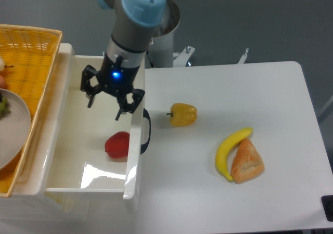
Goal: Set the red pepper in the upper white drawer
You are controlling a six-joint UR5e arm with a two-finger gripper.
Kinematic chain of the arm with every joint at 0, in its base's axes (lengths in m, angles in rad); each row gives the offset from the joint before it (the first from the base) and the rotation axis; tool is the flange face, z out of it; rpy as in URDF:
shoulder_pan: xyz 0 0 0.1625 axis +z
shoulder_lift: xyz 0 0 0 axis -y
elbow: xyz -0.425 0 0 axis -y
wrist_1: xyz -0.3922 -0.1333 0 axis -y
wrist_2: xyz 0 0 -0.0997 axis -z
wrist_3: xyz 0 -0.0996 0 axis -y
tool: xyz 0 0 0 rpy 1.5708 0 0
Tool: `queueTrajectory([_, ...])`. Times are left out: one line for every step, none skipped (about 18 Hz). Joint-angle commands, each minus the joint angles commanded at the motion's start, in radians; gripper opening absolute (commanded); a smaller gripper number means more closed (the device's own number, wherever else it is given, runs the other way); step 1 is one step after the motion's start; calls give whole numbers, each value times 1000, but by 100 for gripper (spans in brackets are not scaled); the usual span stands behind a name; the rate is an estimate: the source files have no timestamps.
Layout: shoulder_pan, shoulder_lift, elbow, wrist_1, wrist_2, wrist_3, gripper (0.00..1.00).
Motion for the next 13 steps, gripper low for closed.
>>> queueTrajectory([14, 0, 2, 0, -2, 12, 82])
queueTrajectory([32, -2, 2, 0, -2, 35, 98])
queueTrajectory([45, -2, 2, 0, -3, 55, 100])
queueTrajectory([51, -5, 2, 2, -2, 60, 100])
queueTrajectory([60, -5, 3, 3, 0, 61, 100])
queueTrajectory([72, -6, 6, 15, -2, 66, 100])
queueTrajectory([81, -8, 6, 29, 0, 81, 100])
queueTrajectory([91, -11, 6, 47, 0, 107, 100])
queueTrajectory([104, -14, 5, 58, 1, 133, 100])
queueTrajectory([115, -14, 2, 61, 3, 158, 100])
queueTrajectory([120, -17, 0, 64, 8, 185, 100])
queueTrajectory([126, -17, 0, 66, 18, 214, 100])
queueTrajectory([134, -20, -5, 66, 40, 248, 100])
